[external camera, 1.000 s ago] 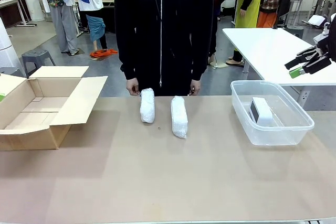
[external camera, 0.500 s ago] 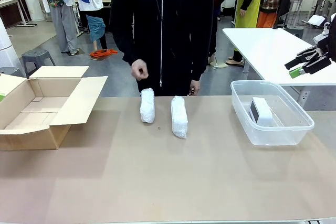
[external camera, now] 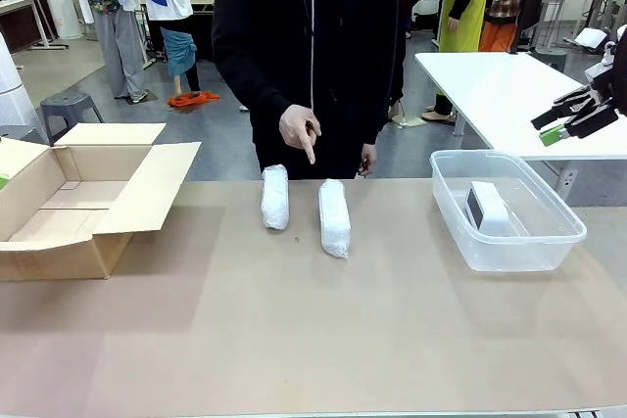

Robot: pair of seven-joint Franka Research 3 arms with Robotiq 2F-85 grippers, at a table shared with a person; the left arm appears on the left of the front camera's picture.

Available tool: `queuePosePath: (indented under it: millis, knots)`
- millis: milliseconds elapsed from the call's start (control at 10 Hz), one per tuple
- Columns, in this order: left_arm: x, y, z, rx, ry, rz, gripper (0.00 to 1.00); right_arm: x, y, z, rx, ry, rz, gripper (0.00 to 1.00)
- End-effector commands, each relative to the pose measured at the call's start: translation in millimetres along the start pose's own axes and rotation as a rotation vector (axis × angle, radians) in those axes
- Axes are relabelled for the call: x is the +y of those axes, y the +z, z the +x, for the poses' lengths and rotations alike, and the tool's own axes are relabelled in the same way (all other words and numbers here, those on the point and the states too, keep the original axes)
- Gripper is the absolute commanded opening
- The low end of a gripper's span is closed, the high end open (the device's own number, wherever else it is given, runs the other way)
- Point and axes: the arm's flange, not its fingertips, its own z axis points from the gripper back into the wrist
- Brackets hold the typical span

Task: Separate and place wrapped and unwrapped clocks.
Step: Pick up the Digital clock indicated by the person.

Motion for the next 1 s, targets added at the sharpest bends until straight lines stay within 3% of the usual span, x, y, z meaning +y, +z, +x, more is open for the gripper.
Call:
queuePosePath:
  millis: [0, 900]
  knots:
    - [1.9, -1.2, -2.9, -0.02, -0.014, -0.009, 1.0, 1.2, -1.6, 1.5, 0.006, -0.005, -0.013, 1.0]
    - [1.9, -1.2, -2.9, -0.02, -0.014, -0.009, 1.0, 1.2, -1.6, 1.5, 0.006, -0.005, -0.013, 1.0]
